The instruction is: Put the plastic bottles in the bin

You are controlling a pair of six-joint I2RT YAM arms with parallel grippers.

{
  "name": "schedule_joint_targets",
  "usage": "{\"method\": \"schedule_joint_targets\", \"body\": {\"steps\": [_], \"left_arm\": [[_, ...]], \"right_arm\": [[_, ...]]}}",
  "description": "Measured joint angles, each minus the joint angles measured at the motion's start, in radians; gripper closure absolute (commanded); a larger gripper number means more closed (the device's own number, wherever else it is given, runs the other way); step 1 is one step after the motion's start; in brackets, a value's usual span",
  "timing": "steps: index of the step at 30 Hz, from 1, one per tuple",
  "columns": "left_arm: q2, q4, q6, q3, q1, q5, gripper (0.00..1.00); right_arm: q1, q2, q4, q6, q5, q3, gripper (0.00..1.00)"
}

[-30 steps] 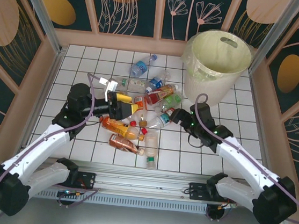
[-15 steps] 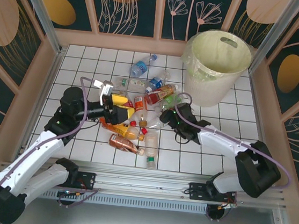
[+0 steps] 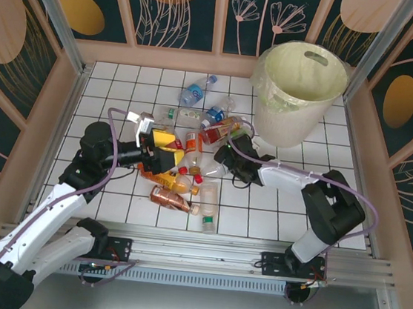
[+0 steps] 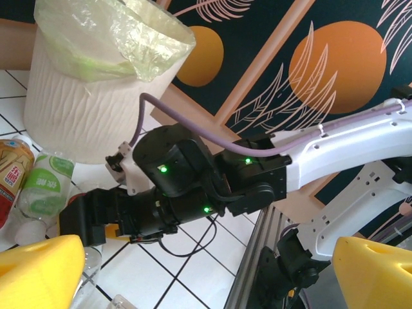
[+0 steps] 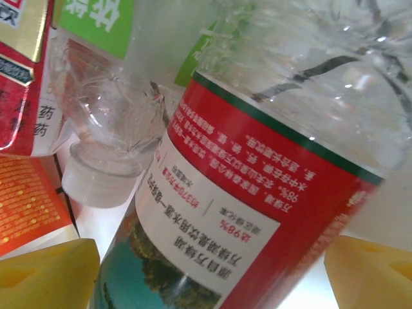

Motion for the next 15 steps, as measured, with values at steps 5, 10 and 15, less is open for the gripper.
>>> {"method": "schedule_joint_targets", "body": {"steps": [5,10,15], "left_arm": [[0.000,0.000,0.003,-0.003,0.000,-0.004,0.01],[0.000,0.000,0.003,-0.004,0.000,-0.006,0.01],[0.001,0.000,0.003,-0.005,0.000,-0.006,0.01]], "right_arm": [[0.001,0.049,-0.007,-0.011,0.018,0.035,0.19],[0.004,0.076,-0.027,-0.023,0.064,0.069,0.26],[-0.002,0.082,-0.029,-0.021,0.098,0.073,0.28]]}}
